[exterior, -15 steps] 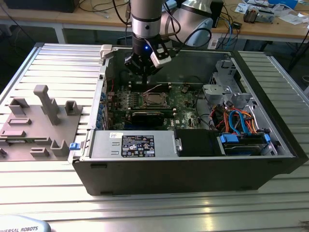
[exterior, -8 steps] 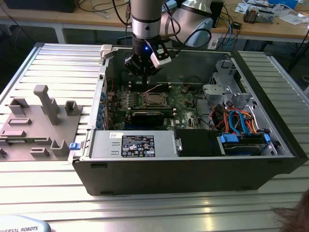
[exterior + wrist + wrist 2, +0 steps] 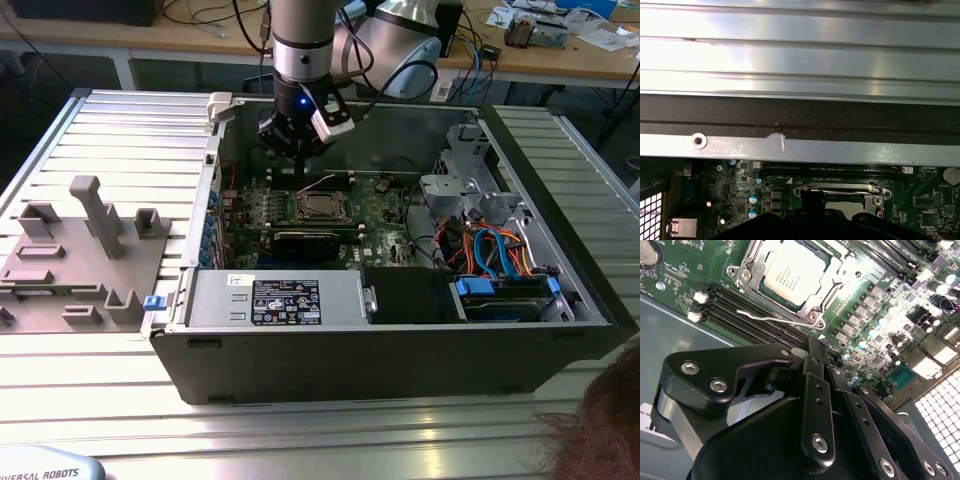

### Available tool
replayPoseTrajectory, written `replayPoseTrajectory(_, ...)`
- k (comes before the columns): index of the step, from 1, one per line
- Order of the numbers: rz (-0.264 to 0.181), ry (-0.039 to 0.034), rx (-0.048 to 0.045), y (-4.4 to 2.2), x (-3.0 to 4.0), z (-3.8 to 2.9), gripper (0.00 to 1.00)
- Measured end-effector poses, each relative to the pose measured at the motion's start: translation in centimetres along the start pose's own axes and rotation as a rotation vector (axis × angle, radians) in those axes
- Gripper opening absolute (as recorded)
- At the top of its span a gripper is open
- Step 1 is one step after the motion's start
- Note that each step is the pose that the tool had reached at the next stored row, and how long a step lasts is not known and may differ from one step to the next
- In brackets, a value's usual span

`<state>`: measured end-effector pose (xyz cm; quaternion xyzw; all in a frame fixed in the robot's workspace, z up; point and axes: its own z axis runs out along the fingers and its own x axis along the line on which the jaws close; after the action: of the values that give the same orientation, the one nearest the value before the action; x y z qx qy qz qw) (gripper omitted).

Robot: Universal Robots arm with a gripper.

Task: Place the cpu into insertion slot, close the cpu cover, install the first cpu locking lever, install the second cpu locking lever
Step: 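Install the first cpu locking lever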

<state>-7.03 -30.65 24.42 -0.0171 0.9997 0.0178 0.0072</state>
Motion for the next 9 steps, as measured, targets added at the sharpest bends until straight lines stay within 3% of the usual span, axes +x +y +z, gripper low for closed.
replayPoseTrajectory(9,0.0,-0.0001,-0.0002,-0.01,0.0,0.33,0.11)
